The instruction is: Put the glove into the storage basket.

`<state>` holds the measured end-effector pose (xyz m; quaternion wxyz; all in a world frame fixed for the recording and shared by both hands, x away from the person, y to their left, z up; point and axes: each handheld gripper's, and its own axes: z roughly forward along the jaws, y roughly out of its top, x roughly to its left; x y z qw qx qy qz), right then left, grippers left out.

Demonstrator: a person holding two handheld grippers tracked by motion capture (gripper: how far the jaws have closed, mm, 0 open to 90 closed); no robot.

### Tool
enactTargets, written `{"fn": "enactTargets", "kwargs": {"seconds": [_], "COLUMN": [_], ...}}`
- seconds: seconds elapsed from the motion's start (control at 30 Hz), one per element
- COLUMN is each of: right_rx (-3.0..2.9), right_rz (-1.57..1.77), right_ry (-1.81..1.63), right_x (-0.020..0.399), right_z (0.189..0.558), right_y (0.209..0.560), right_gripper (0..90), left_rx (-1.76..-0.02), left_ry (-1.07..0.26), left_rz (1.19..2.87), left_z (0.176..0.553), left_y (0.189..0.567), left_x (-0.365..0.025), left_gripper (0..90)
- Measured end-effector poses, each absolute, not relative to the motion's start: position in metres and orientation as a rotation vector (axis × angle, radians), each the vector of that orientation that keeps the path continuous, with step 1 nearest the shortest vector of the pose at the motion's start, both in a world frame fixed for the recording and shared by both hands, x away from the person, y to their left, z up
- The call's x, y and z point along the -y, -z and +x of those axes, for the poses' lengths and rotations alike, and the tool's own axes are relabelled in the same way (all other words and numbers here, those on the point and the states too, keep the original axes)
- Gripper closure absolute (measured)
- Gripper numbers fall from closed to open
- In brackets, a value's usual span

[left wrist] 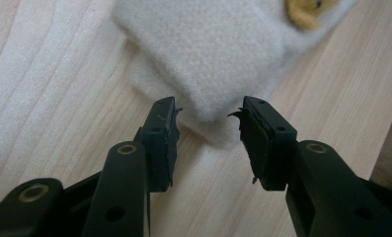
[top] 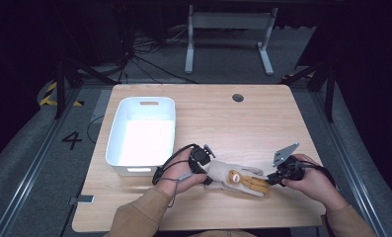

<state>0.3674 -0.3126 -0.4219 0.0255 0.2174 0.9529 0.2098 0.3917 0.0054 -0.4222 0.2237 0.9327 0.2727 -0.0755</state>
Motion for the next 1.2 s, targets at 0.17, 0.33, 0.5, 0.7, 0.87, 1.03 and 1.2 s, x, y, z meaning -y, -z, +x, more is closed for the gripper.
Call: {"fn": "enactTargets", "kwargs": {"seconds": [0.17, 0.33, 0.5, 0.7, 0.87, 1.03, 1.2], "right_rx": [-2.941, -2.939, -2.927, -2.879, -2.848, -2.812, -2.762], "right_rz": [0.667, 0.672, 0.680, 0.696, 0.703, 0.709, 0.726], "right_ry": [-0.655, -0.666, -0.683, -0.709, -0.730, -0.759, -0.790], "right_x": [0.311, 0.311, 0.312, 0.318, 0.321, 0.323, 0.323], "right_z": [0.367, 0.366, 0.365, 0.363, 0.363, 0.363, 0.366], "right_y": [0.421, 0.419, 0.414, 0.401, 0.395, 0.385, 0.379], "right_gripper": [85.3, 86.1, 86.7, 86.9, 87.0, 87.0, 87.1], "left_rx": [-0.714, -0.675, -0.639, -0.616, -0.606, -0.611, -0.621], "left_ry": [0.193, 0.134, 0.102, 0.087, 0.086, 0.091, 0.109], "left_rz": [2.560, 2.576, 2.585, 2.567, 2.560, 2.548, 2.557], "left_z": [0.390, 0.388, 0.381, 0.375, 0.370, 0.367, 0.364], "left_y": [0.420, 0.414, 0.404, 0.392, 0.388, 0.384, 0.386], "left_x": [-0.003, -0.003, -0.002, -0.003, -0.003, -0.007, -0.009], "left_gripper": [71.5, 87.9, 88.6, 88.7, 88.7, 88.7, 88.6]}}
